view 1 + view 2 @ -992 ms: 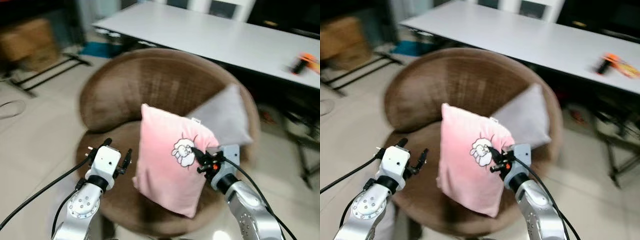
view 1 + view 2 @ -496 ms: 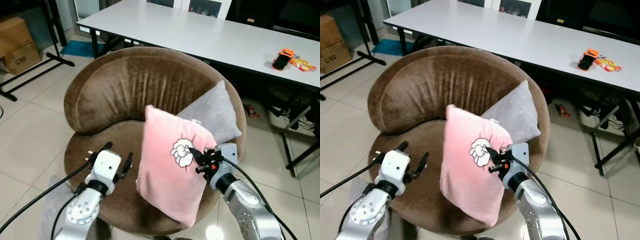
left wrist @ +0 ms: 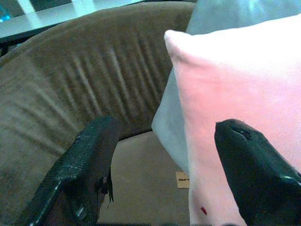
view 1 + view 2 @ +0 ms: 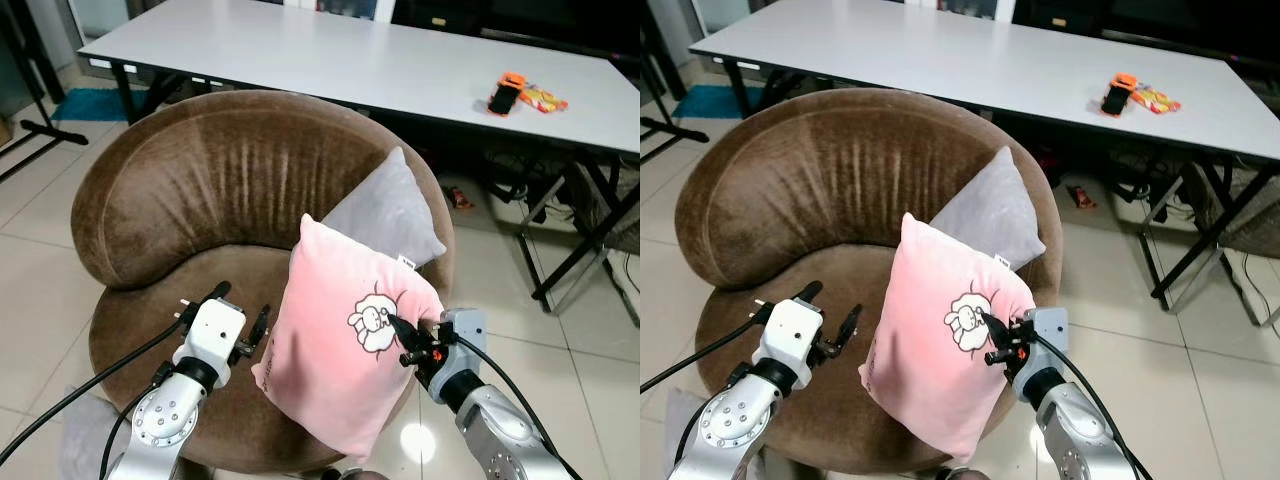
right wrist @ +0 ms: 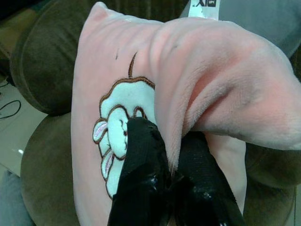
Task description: Move the pillow to the sofa from floor
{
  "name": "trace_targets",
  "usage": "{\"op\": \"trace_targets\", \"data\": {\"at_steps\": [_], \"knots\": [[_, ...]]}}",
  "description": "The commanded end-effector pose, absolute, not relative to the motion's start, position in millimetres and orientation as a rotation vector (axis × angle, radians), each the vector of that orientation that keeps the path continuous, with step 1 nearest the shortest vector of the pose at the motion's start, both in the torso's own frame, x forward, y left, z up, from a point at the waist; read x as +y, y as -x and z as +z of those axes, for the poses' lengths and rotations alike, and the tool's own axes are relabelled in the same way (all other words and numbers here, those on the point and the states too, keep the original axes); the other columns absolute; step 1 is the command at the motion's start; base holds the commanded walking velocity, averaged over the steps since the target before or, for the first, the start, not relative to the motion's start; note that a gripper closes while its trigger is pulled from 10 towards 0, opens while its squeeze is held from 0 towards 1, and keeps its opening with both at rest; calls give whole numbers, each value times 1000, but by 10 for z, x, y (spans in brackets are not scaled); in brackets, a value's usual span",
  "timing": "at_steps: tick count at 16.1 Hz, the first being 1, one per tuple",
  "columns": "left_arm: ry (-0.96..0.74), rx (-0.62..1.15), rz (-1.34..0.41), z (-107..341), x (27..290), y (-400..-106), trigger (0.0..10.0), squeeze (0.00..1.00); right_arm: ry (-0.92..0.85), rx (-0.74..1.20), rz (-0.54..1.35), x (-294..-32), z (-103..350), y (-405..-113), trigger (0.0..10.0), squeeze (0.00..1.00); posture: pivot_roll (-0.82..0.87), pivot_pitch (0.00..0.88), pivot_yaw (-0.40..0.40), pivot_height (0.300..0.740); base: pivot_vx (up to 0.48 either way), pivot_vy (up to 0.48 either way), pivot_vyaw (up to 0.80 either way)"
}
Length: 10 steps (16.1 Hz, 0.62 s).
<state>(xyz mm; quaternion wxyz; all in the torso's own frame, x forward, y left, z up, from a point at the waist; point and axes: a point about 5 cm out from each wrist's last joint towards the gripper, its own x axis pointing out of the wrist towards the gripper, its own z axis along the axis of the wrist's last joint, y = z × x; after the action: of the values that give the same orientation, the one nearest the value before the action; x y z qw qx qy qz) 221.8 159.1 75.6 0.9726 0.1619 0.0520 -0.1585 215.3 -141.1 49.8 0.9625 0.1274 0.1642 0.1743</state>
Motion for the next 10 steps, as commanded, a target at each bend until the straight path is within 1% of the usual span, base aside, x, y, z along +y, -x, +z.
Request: {"op": "trace_targets", "data": {"at_steps": [1,2,5,10], "knots": [[-327,107,-351,756,1553,-2215,10000,0,-256,285,328,-1468,607,-2172,10000,0,42,0,-39,740,0,0,-775],[-328,108,-351,756,1555,-2216,10000,0,-258,287,322,-1470,607,-2168,10000,0,42,0,-39,740,0,0,-775],[-333,113,-351,760,1582,-2210,10000,0,-288,329,204,-1531,541,-2130,10000,0,46,0,-34,740,0,0,-785],[-341,121,-362,763,1606,-2218,10000,0,-280,307,233,-1460,597,-2127,10000,0,40,0,-14,740,0,0,-788]]}}
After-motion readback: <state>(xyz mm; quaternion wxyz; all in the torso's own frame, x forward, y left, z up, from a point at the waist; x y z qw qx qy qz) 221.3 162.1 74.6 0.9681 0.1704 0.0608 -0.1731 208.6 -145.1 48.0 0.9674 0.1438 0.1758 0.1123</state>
